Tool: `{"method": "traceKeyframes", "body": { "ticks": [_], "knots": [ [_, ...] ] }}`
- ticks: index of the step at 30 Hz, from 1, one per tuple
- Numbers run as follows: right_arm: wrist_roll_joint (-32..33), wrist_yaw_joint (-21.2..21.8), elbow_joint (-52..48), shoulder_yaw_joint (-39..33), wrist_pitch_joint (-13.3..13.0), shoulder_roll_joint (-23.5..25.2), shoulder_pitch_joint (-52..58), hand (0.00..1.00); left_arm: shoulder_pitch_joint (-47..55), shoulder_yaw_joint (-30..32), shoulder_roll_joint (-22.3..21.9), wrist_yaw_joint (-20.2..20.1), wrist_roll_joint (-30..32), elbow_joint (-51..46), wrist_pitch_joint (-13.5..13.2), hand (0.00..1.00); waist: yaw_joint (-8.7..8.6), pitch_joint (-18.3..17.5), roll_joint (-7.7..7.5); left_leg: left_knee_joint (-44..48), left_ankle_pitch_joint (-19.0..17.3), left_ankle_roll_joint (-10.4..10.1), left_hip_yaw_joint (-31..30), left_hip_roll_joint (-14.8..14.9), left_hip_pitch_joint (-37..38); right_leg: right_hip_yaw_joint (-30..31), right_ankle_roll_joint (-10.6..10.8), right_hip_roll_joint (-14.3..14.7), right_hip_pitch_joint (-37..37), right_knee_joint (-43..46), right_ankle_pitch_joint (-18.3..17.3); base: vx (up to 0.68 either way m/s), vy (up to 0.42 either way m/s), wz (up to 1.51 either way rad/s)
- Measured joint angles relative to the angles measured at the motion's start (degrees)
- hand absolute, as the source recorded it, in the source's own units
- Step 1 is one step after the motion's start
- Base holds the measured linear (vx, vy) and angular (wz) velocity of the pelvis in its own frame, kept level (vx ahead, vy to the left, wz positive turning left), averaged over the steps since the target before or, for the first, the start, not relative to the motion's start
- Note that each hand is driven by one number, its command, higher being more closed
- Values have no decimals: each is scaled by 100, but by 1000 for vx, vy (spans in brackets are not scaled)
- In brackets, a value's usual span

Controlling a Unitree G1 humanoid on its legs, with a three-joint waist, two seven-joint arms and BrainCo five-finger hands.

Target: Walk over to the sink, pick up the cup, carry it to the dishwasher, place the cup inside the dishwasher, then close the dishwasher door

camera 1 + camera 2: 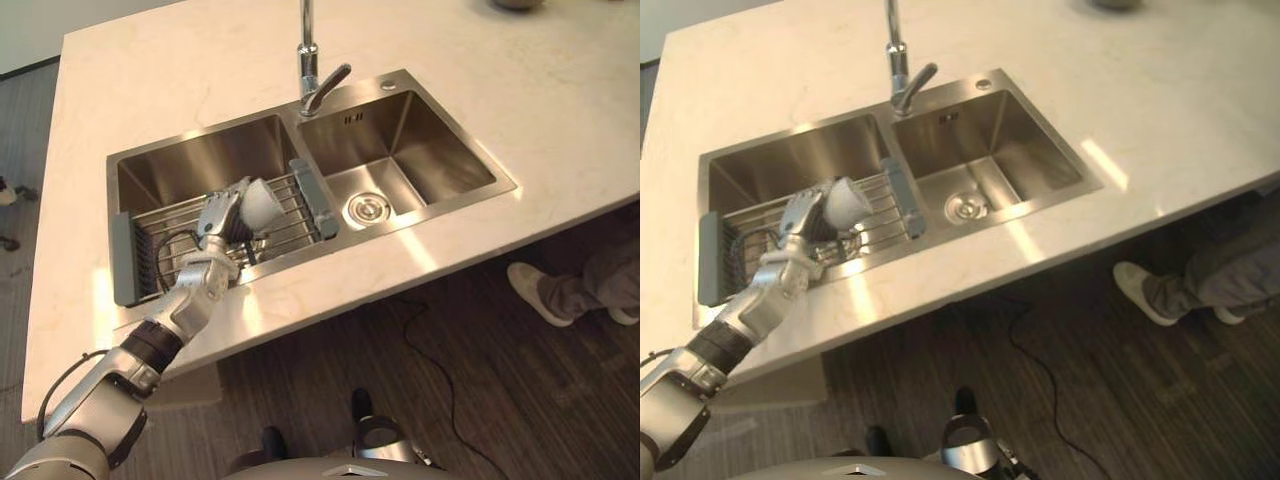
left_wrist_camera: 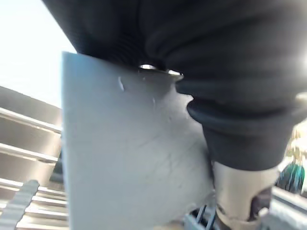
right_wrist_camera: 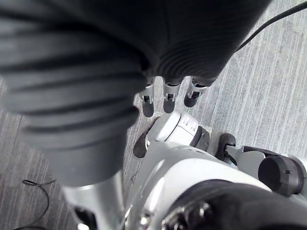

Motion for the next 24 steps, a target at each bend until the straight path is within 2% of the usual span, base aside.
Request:
{"method": "traceKeyframes", "body": {
  "ticks": [1,4,6,8,9,11,13,14,16,17,19,22,24],
  "knots": [
    [-4,36,0,-18,-3,1,6,0,78,102,5,207,0,-3,-181,100,27,-1,2,0,14,0,-41,0,-33,-73,0,-13,-2,0,0,22,1,22],
    [-50,193,4,-95,-50,23,38,0,386,409,27,494,-17,-132,-468,100,89,-1,1,0,46,-7,-150,-2,-54,-257,-11,-25,51,1,-7,15,-6,24],
    [-86,228,4,-154,-94,46,68,0,495,562,32,600,-174,-232,-676,100,144,-2,2,0,73,-6,-220,-14,-53,-360,-24,-37,101,1,-16,0,-4,23],
    [-124,256,11,-263,-126,77,76,0,597,893,71,709,-521,-562,-1053,100,272,-4,-1,0,102,-8,-308,-28,-58,-479,-31,-51,156,1,-34,-20,-7,24],
    [-129,284,12,-265,-125,80,76,0,612,950,94,740,-644,-675,-1160,100,305,-6,-4,-1,111,-5,-329,-30,-57,-502,-31,-52,170,1,-39,-27,-7,17],
    [-300,419,-3,-272,-168,84,56,0,660,1133,188,751,-1335,-1074,-1572,100,410,-18,-13,-16,149,2,-375,-39,-63,-543,-41,-59,183,1,-51,-42,-11,15],
    [-482,448,-4,-310,-248,94,54,0,660,1213,170,862,-2024,-1166,-1934,100,396,-67,-10,-61,215,5,-477,-56,-111,-665,-44,-71,185,0,-53,-47,-16,25],
    [-607,472,-14,-333,-318,107,54,0,685,1346,100,913,-2491,-1166,-2227,100,409,-82,-21,-58,239,2,-497,-55,-135,-697,-48,-70,182,0,-50,-43,-19,22],
    [-799,482,-60,-438,-310,138,61,0,737,1642,-80,957,-3087,-1166,-2572,100,411,-116,-49,-57,288,-5,-603,-55,-165,-802,-53,-63,207,0,-49,-40,-23,21],
    [-811,480,-66,-439,-287,139,61,0,759,1721,-113,892,-3241,-1168,-2645,100,422,-126,-56,-57,300,-11,-619,-54,-172,-821,-57,-60,212,0,-49,-38,-21,19],
    [-1047,474,-156,-506,-154,137,64,0,833,1951,-216,419,-4202,-1167,-2700,100,511,-130,-58,-44,345,-11,-635,-55,-176,-888,-70,-59,258,0,-41,-38,-19,17],
    [-1314,474,-234,-584,-37,120,74,0,971,2160,-241,35,-4831,-1168,-2775,100,594,-130,-60,166,352,-11,-795,-73,-343,-1096,-81,-64,324,0,-36,-47,-14,35],
    [-1482,469,-227,-749,30,125,88,0,1109,2401,-243,-45,-5006,-1176,-2777,100,666,-130,-61,253,410,-29,-907,-96,-382,-1205,-96,-66,422,0,-45,-60,-19,53]
  ]
}}
